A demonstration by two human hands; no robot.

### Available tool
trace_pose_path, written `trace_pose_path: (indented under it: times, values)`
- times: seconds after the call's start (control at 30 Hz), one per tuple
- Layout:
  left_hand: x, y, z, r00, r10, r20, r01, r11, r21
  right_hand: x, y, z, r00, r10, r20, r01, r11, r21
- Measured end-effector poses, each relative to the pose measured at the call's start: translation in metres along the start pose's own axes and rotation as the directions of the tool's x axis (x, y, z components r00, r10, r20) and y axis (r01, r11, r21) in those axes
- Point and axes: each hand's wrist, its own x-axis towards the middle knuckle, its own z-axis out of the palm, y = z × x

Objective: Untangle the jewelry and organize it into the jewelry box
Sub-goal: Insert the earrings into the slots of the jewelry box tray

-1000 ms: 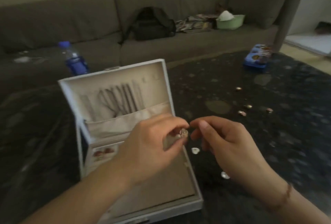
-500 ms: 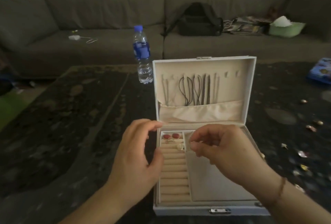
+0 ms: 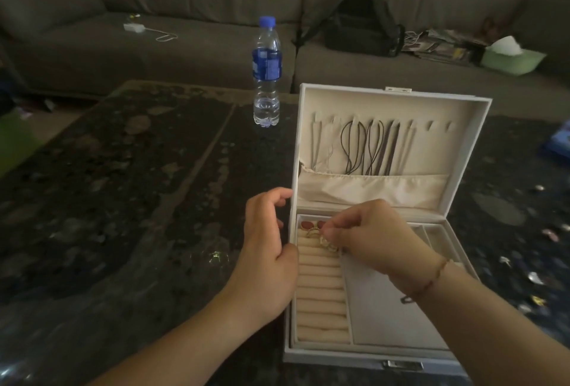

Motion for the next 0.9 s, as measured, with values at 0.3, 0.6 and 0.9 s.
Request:
trace_pose_path:
  times: [0.3,0.6,0.9]
  values:
    - [0.001,-0.003,0.002,1.0,0.012,-0.006,-0.012,1.0,-0.001,0.005,-0.003,0.002,0.997,0.05,0.064,-0.047,0.998,-0.045]
    - [0.001,-0.006,0.004,0.999,0.031,-0.016,-0.031,0.999,0.01,0.007,0.002,0.008,0.999,-0.039,0.005,0.039,0.98,-0.196]
    - [0.0,-0.008,0.005,0.997,0.071,-0.03,-0.069,0.996,0.054,0.003,0.007,0.014,0.988,-0.127,-0.087,0.077,0.896,-0.438]
